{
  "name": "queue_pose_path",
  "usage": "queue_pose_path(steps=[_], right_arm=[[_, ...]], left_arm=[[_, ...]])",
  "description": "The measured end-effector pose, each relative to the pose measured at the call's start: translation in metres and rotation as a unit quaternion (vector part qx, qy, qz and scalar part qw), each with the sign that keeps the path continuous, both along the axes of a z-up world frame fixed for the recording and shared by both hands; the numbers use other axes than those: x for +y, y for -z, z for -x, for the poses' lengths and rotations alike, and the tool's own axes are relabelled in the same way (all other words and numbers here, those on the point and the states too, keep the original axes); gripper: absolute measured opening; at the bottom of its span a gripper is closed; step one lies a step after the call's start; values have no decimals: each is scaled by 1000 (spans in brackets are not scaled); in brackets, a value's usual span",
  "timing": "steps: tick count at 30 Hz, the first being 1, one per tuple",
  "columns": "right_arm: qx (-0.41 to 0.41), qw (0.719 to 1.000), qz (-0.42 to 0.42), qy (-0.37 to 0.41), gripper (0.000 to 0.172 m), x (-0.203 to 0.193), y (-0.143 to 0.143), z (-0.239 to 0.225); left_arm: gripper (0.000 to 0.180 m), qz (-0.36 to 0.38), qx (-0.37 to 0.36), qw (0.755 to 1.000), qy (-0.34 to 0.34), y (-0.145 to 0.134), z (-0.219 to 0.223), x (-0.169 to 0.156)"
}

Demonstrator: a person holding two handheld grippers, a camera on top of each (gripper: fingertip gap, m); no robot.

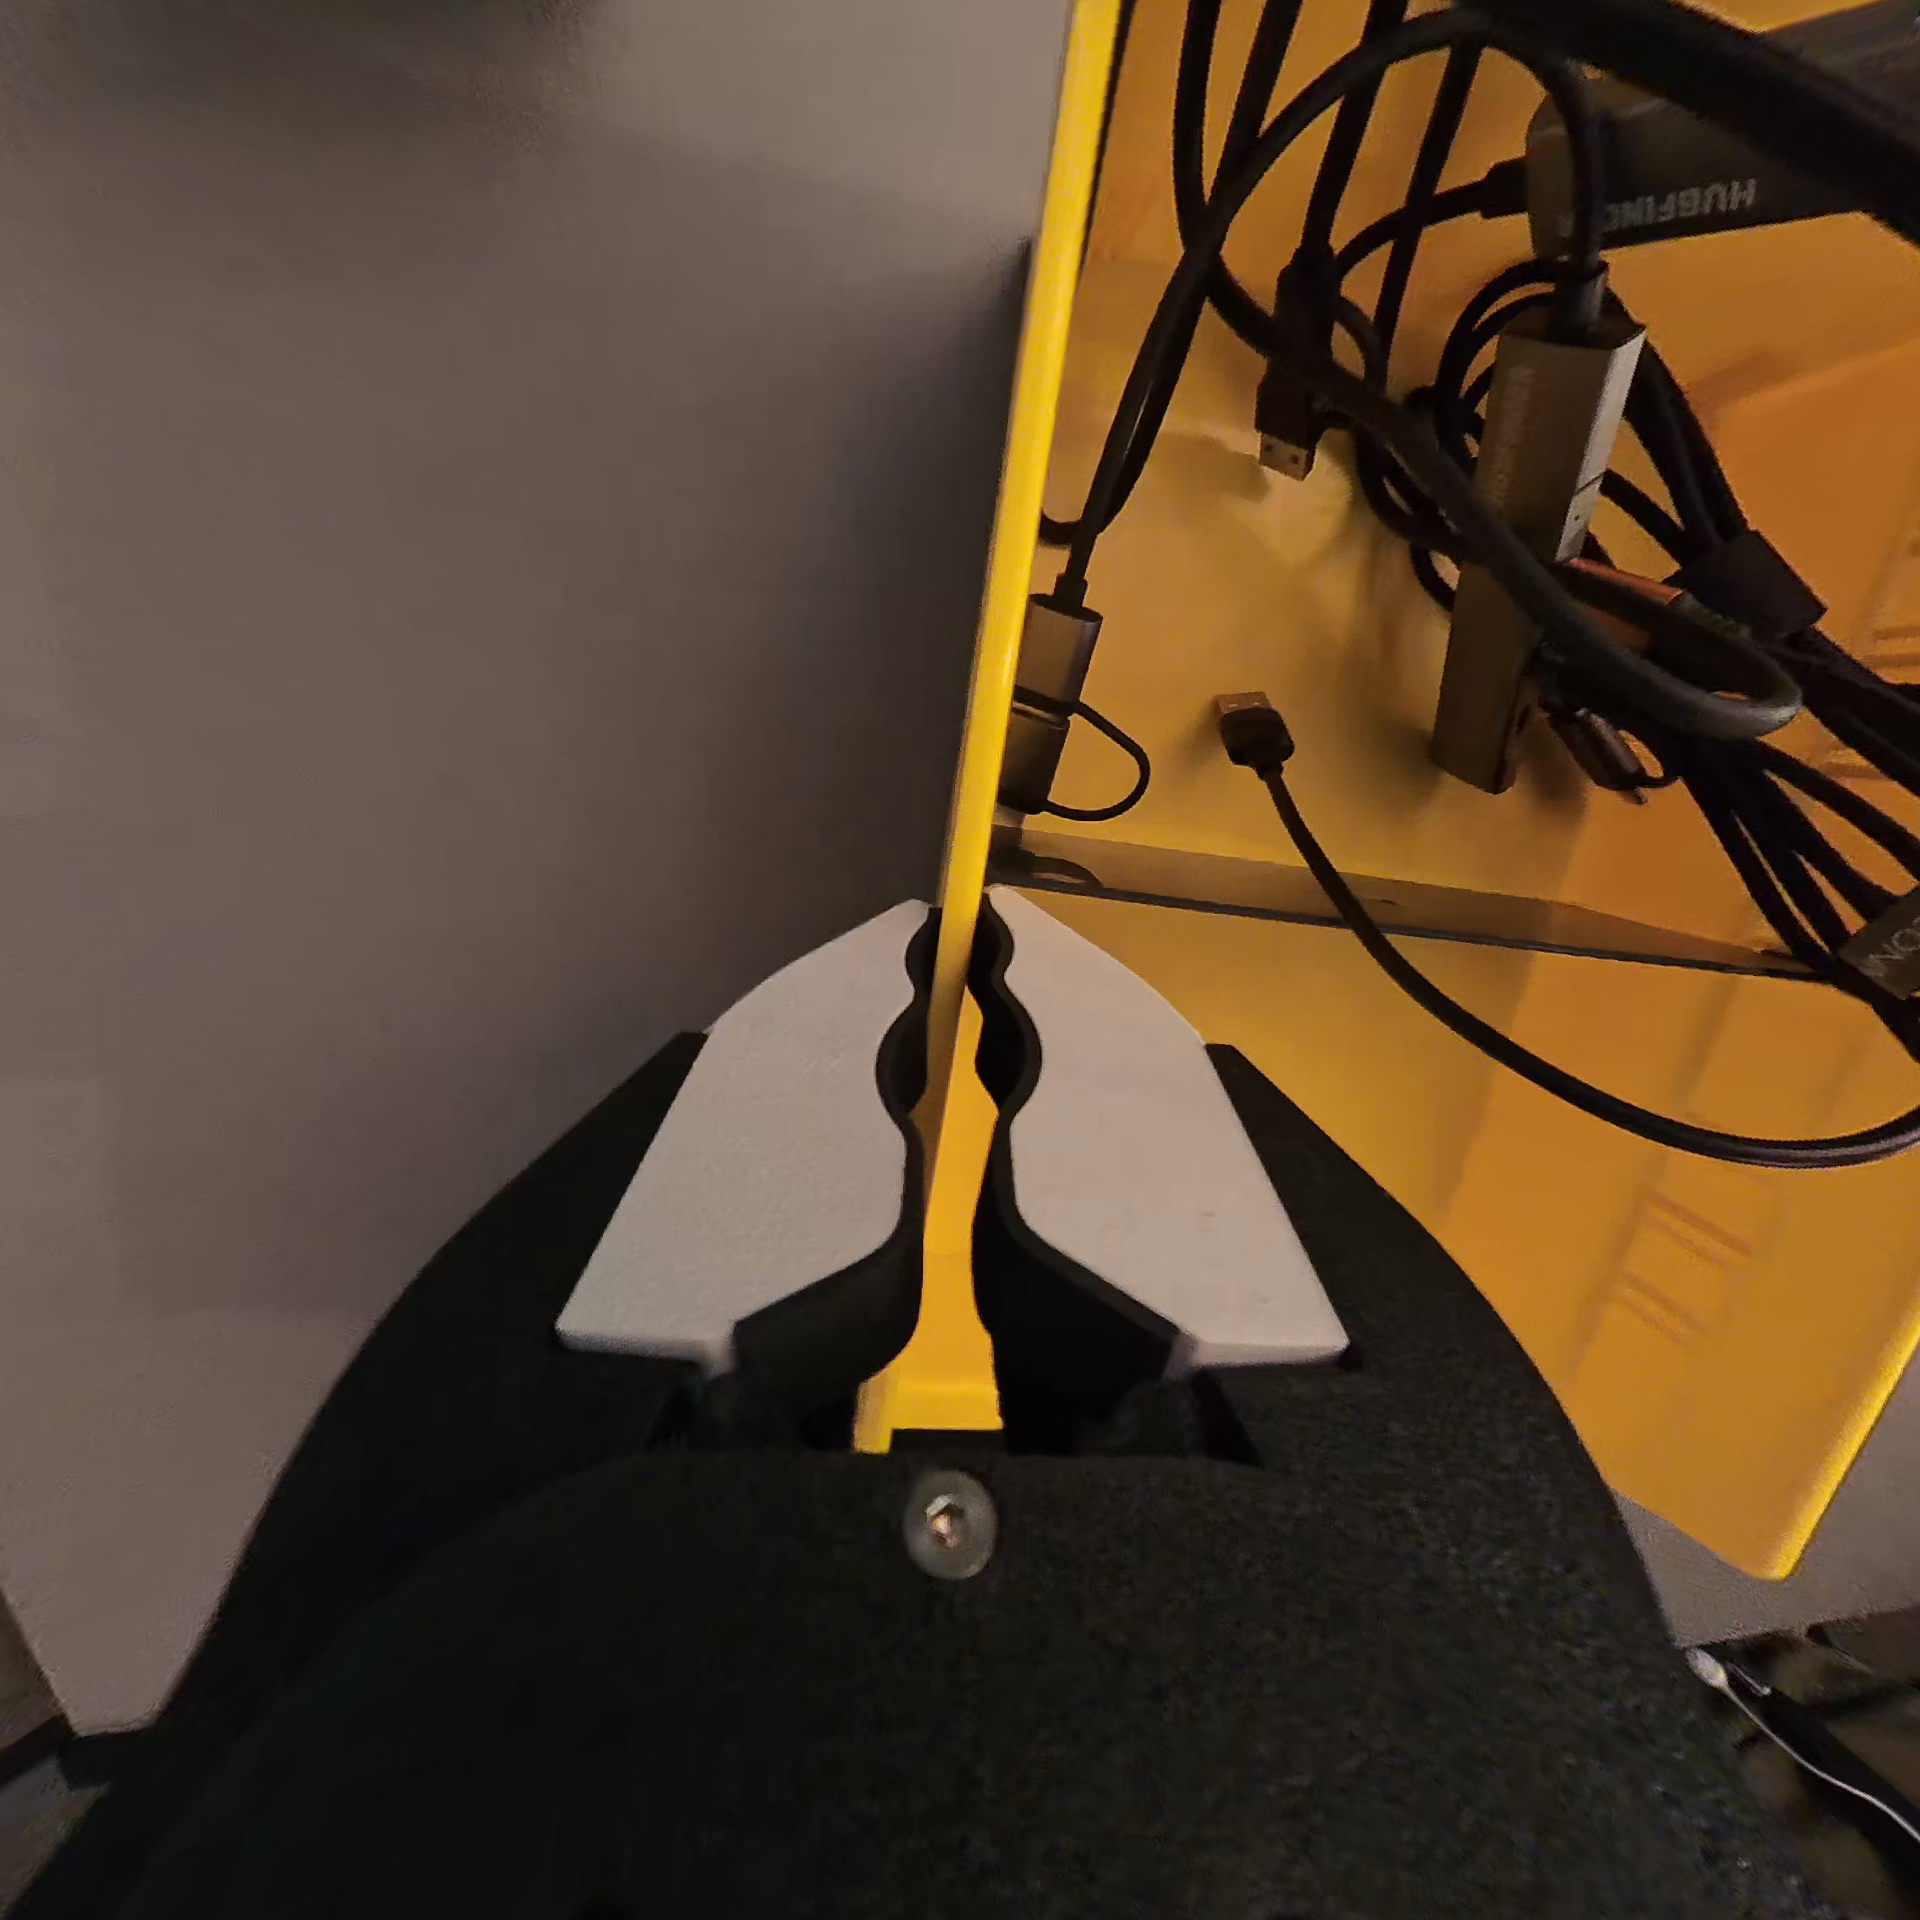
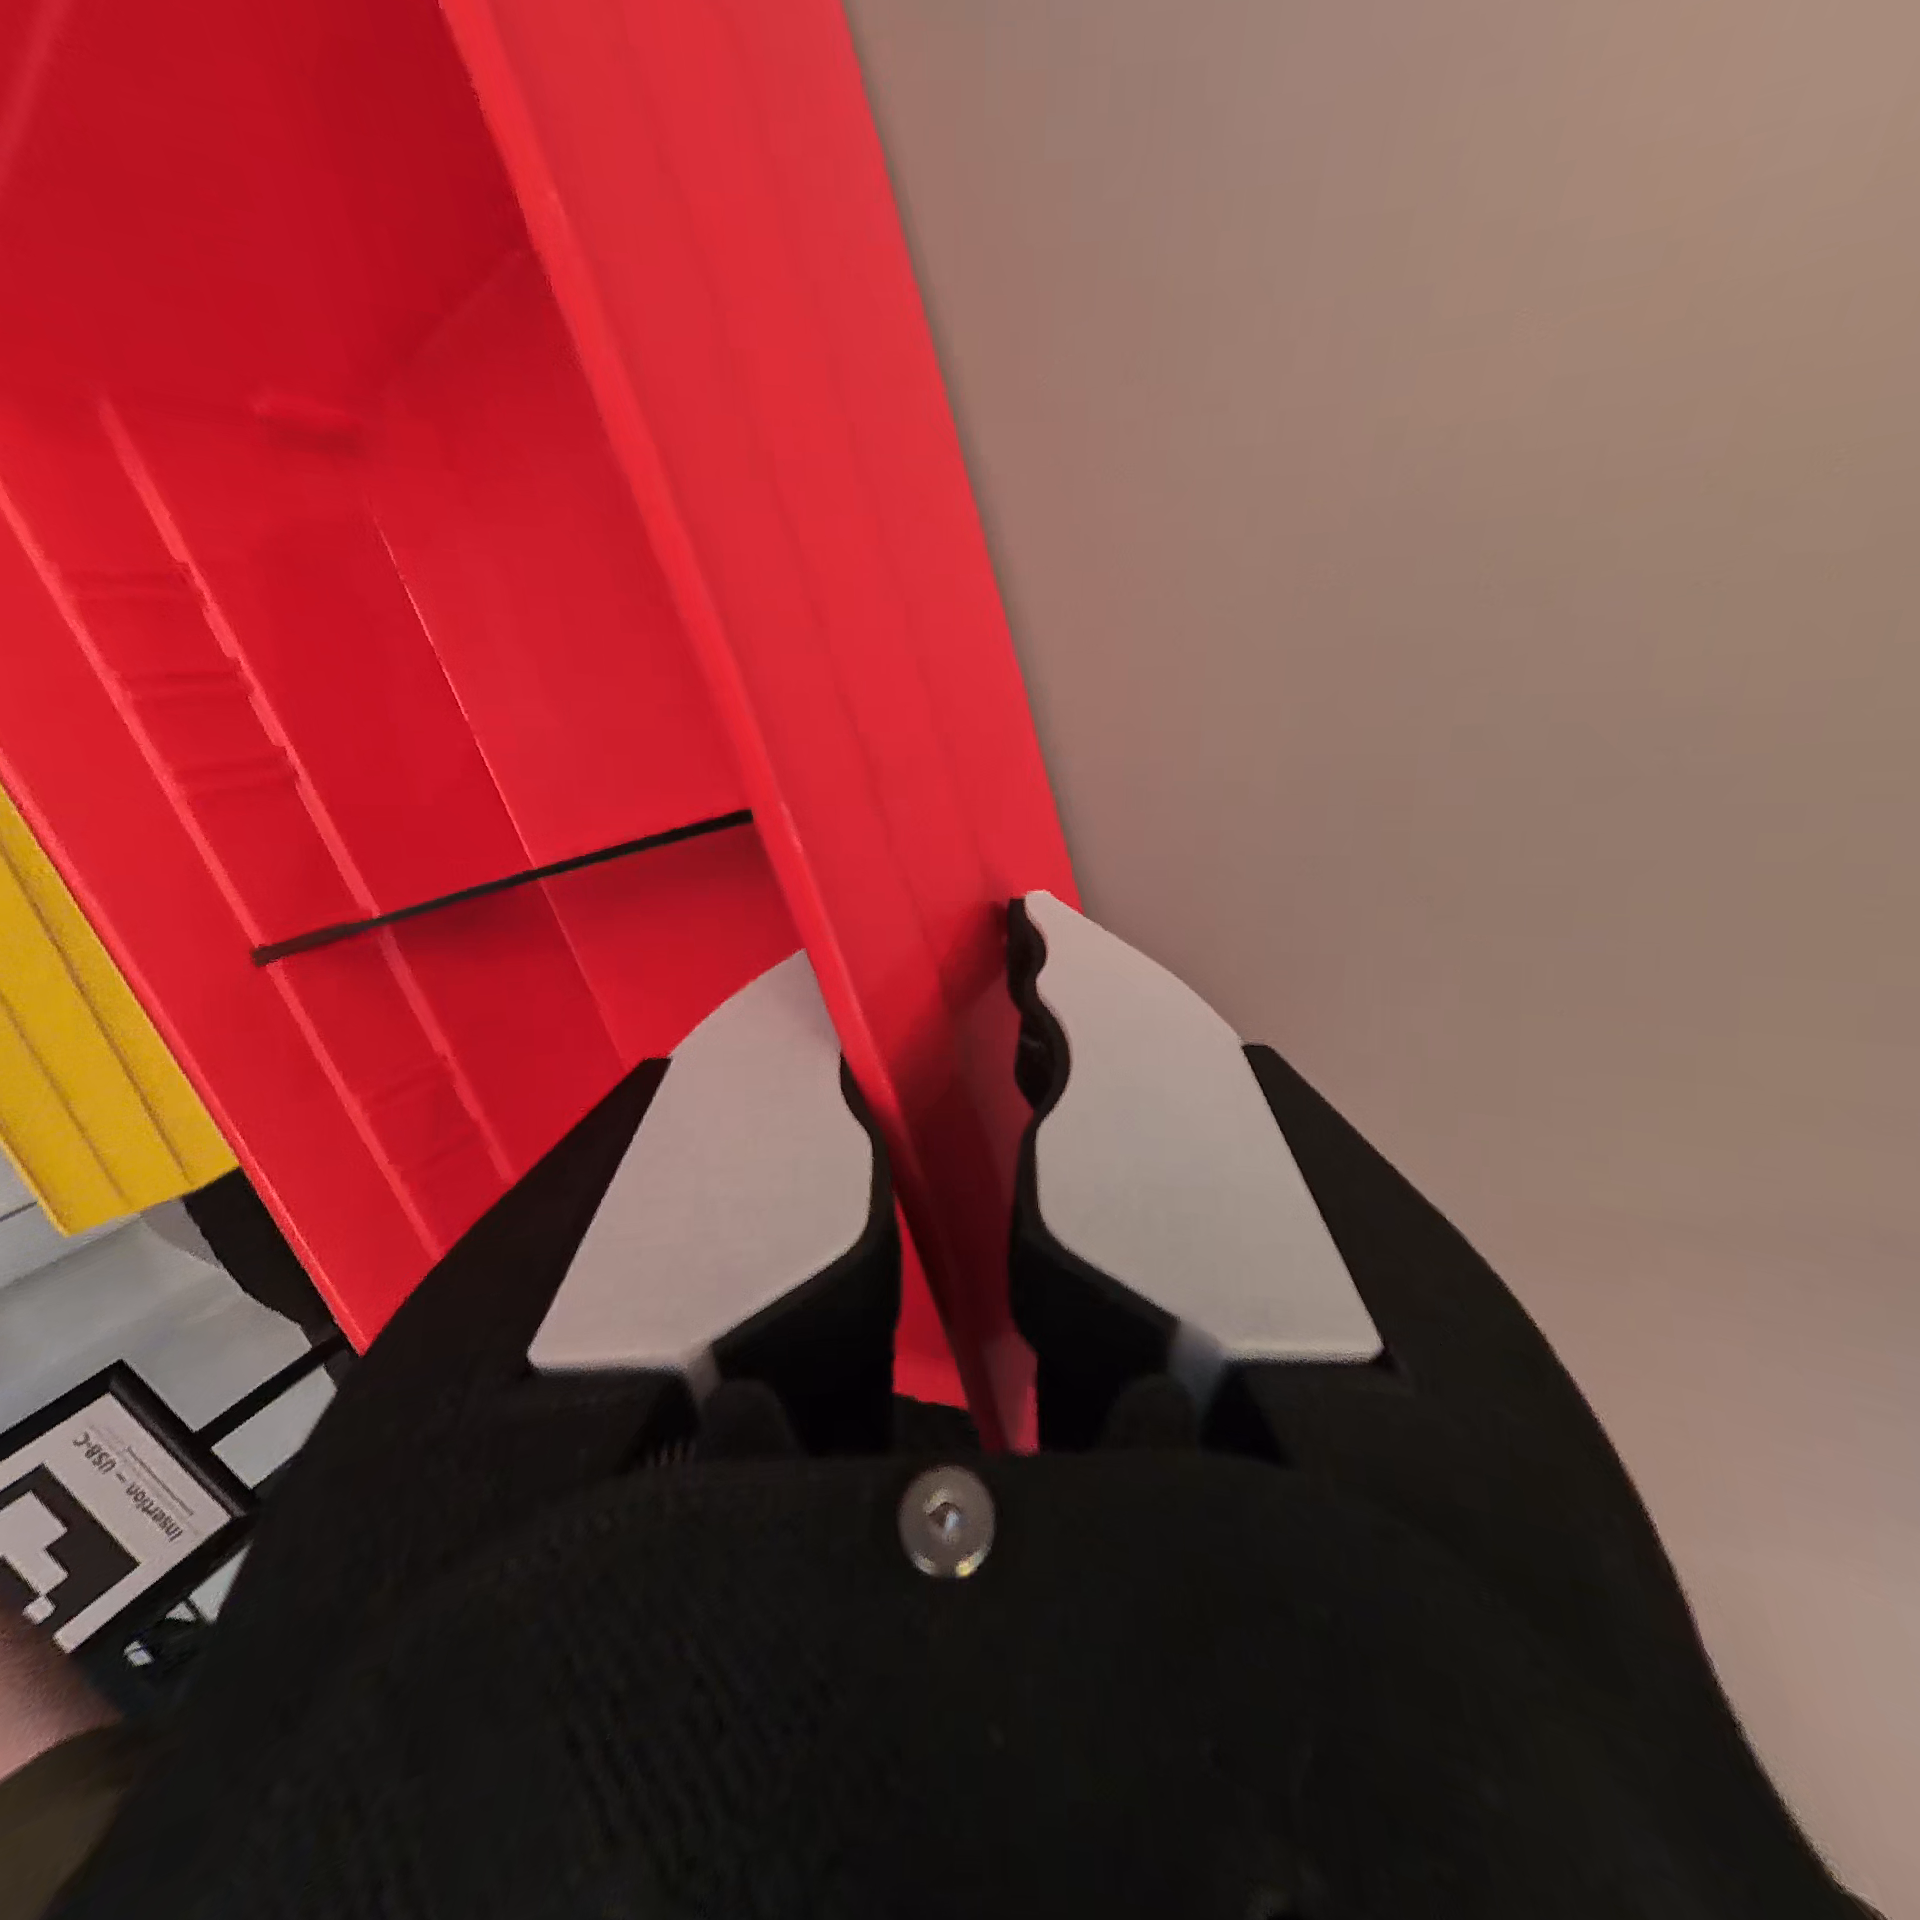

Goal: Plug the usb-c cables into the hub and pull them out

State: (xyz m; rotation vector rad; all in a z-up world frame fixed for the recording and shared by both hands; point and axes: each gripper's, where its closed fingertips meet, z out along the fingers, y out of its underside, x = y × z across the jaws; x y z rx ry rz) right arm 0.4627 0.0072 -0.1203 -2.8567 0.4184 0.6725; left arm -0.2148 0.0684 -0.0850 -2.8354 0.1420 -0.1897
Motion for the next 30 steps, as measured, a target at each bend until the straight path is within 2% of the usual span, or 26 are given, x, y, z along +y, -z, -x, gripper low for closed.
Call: queue_pose_path(steps=[5, 9, 14, 30], right_arm=[[10, 998, 50, -28, 19, -37, 2, -1], [7, 992, 81, -92, 17, -59, 1, 11], [-5, 995, 67, -73, 17, -49, 3, -3], [21, 994, 49, -94, 20, -57, 1, -11]], left_arm=[[4, -14, -14, 999, -26, 0, 21, 1], [4, -16, -16, 999, -38, 0, 31, -1], [4, -16, -15, 999, -44, 0, 38, -4], [4, -40, -34, 991, -125, -1, 73, -11]])
